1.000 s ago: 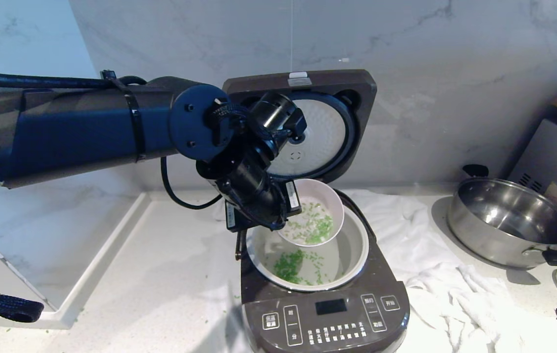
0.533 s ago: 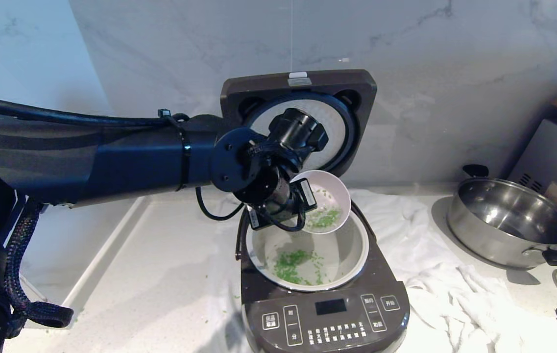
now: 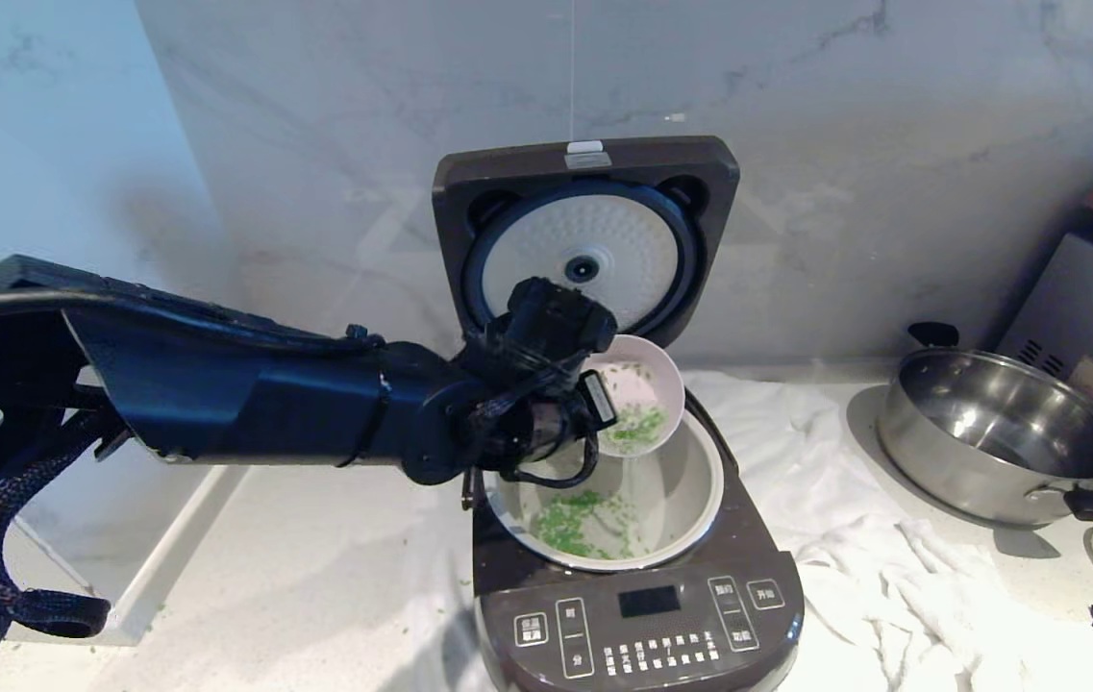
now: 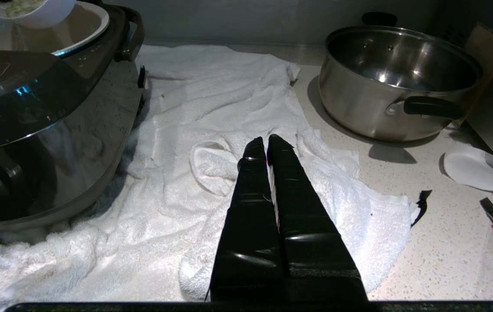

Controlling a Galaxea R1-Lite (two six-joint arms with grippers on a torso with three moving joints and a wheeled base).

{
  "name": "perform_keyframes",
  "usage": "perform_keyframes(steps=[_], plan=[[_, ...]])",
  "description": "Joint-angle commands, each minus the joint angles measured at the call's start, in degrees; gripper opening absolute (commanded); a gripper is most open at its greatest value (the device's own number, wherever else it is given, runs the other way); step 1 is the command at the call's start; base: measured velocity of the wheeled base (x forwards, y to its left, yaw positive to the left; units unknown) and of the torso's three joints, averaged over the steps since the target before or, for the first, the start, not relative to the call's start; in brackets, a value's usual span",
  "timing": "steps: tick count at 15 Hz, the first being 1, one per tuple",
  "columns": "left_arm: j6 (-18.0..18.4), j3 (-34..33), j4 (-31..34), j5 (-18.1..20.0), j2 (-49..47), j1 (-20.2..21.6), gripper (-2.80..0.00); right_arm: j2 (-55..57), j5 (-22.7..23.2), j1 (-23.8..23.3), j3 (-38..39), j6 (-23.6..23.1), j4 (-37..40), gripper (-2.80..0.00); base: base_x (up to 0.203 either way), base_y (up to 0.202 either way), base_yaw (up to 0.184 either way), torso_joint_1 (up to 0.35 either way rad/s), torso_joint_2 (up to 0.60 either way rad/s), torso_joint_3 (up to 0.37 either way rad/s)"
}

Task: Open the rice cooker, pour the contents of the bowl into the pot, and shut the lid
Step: Pour the water from the bowl into the rice cooker

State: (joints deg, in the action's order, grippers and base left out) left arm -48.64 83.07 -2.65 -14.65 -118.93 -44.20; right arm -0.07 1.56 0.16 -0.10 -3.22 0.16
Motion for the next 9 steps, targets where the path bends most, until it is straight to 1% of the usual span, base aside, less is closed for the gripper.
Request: perform_keyframes(steps=[1, 3, 5, 6, 7, 9], plan=[[1.28, -6.54, -15.37, 0.37, 1.01, 0.67, -2.8, 0.07, 0.02, 0.02, 0.01, -0.03, 0.02, -2.8, 0.0, 0.0, 0.0, 0.0, 0.0, 0.0], [3.68, -11.86, -31.35, 0.94, 0.6, 1.54, -2.8, 0.07, 0.02, 0.08, 0.01, -0.03, 0.02, -2.8, 0.0, 0.0, 0.0, 0.0, 0.0, 0.0], [5.23, -16.48, -45.1, 1.93, 0.23, 2.16, -2.8, 0.07, 0.02, 0.02, 0.01, -0.03, 0.02, -2.8, 0.0, 0.0, 0.0, 0.0, 0.0, 0.0], [5.52, -18.13, -49.42, 2.54, 0.06, 2.44, -2.8, 0.07, 0.02, 0.02, 0.01, -0.03, 0.02, -2.8, 0.0, 0.0, 0.0, 0.0, 0.0, 0.0], [5.63, -18.98, -51.85, 2.94, -0.9, 2.89, -2.8, 0.07, 0.02, 0.02, 0.01, -0.03, 0.02, -2.8, 0.0, 0.0, 0.0, 0.0, 0.0, 0.0], [5.68, -19.16, -54.2, 2.96, -2.36, 3.76, -2.8, 0.07, 0.02, 0.02, 0.01, -0.03, -0.07, -2.8, 0.0, 0.0, 0.0, 0.0, 0.0, 0.0]])
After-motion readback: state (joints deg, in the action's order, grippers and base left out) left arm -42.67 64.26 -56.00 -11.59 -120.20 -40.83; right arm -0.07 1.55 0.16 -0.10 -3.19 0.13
